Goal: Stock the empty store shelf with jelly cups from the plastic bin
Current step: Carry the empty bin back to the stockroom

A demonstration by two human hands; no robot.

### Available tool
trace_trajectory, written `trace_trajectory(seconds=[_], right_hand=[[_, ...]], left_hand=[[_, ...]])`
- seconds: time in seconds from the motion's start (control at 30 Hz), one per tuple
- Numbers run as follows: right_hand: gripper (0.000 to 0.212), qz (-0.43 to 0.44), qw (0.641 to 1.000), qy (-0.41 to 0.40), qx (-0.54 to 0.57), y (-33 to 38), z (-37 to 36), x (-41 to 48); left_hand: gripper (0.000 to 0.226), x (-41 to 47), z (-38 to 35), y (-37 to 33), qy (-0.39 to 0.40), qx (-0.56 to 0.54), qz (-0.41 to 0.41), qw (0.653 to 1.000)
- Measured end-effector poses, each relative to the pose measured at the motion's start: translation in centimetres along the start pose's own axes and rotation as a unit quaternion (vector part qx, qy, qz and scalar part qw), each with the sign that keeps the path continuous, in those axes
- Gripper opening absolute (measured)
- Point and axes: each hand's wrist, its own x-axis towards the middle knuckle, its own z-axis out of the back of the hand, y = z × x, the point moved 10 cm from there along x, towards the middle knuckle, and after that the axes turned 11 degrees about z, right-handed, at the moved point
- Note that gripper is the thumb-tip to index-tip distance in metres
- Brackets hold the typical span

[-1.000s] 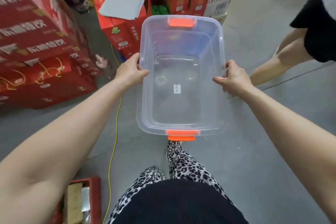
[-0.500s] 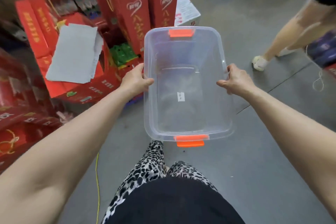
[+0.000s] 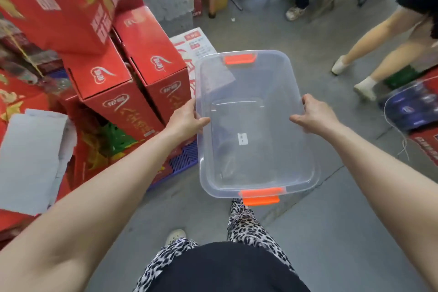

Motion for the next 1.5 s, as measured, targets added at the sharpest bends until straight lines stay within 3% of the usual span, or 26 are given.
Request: trace_trajectory(seconds=[0.2, 0.33, 0.67, 0.83, 0.93, 1.13, 1.37, 1.5], right_hand=[[0.044, 0.062, 0.997, 0.019, -0.035, -0.1, 4.9, 15.0], [0.052, 0.105, 0.992, 0.029, -0.057, 2.3, 6.4, 24.0], [0.054, 0.167, 0.982, 0.066, -0.059, 7.7, 5.3, 41.4], [0.05, 0.209, 0.97, 0.125, -0.015, 11.2, 3.4, 49.5], [0.051, 0.252, 0.955, 0.159, -0.011, 13.8, 2.4, 52.8], [0.051, 0.294, 0.935, 0.198, 0.016, 18.2, 0.5, 56.7], [0.051, 0.294, 0.922, 0.251, 0.024, 18.7, -3.0, 57.6], [0.047, 0.303, 0.918, 0.255, 0.02, 19.3, -3.6, 57.7]], left_hand=[[0.07, 8.8, -0.8, -5.5, -0.066, -0.005, 0.068, 0.995], [0.063, 14.7, 0.5, -7.0, -0.11, -0.021, 0.122, 0.986], [0.071, 27.7, 3.9, -7.2, -0.197, -0.089, 0.222, 0.951], [0.061, 32.3, 4.6, -5.6, -0.214, -0.215, 0.302, 0.904], [0.064, 33.8, 5.0, -4.2, -0.224, -0.269, 0.345, 0.871], [0.064, 35.9, 6.4, -2.7, -0.278, -0.304, 0.347, 0.842], [0.071, 37.3, 6.2, -0.3, -0.272, -0.275, 0.364, 0.847], [0.063, 37.4, 6.6, 0.2, -0.274, -0.239, 0.365, 0.857]])
